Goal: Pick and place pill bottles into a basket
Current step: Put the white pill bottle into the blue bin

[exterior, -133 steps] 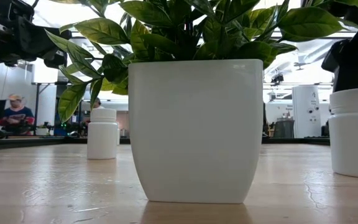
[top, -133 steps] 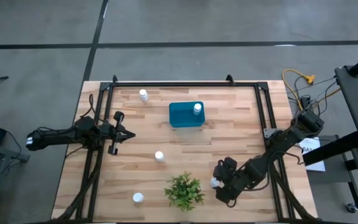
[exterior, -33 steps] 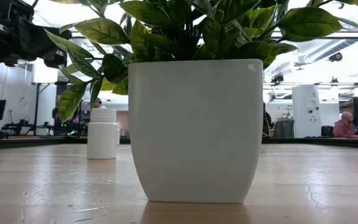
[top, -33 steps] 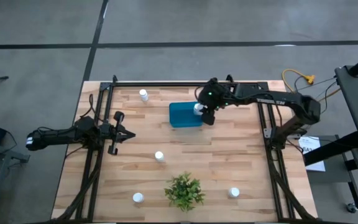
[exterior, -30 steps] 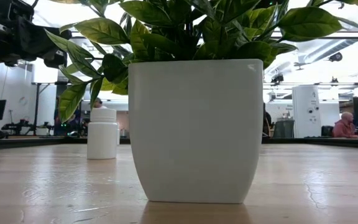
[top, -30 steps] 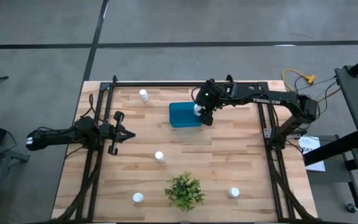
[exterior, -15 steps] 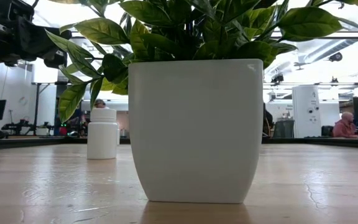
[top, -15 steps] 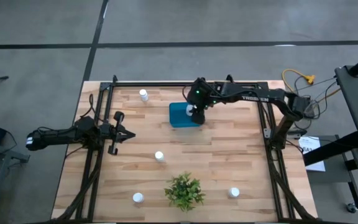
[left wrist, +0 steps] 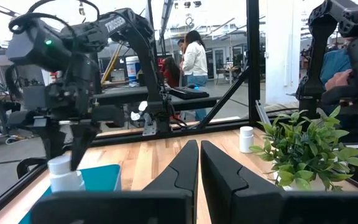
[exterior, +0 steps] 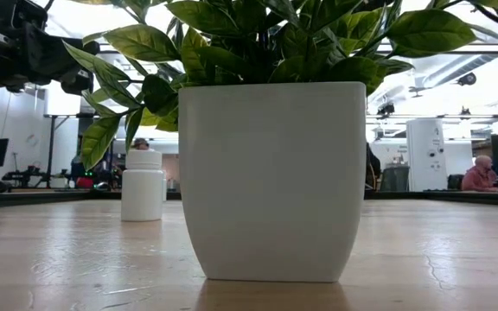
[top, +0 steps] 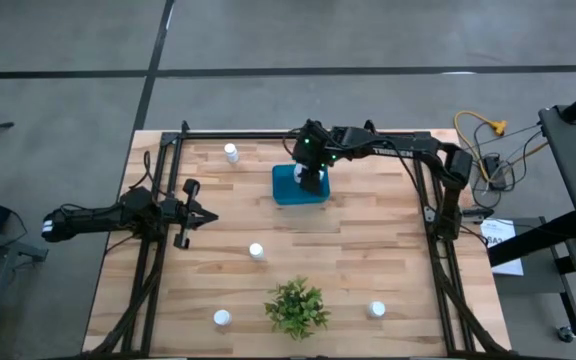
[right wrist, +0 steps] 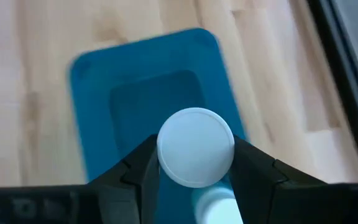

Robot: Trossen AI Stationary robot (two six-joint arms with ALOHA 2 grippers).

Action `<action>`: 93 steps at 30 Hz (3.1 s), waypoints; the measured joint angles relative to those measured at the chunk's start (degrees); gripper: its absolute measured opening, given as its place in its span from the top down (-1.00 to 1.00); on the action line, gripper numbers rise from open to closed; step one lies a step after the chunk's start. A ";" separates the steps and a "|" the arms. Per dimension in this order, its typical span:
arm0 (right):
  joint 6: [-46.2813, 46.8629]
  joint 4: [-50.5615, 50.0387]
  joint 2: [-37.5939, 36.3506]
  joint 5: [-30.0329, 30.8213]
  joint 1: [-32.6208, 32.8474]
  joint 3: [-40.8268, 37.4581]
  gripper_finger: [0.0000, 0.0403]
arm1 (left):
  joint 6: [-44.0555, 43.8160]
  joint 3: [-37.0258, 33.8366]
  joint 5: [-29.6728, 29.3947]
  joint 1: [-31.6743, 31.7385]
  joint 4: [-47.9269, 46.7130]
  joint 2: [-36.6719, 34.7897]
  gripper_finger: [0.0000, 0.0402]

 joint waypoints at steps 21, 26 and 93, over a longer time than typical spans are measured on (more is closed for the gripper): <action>-0.17 2.02 0.08 -0.23 -2.14 -2.40 0.29 | -0.01 0.00 0.02 -0.02 0.00 -0.02 0.99; -0.21 3.39 0.03 -0.31 -2.27 -2.55 0.29 | -0.02 0.00 0.02 0.00 0.01 0.00 0.99; 0.06 6.92 7.05 -2.75 -4.72 -2.86 -0.21 | -0.01 0.00 0.00 -0.01 0.02 0.00 0.99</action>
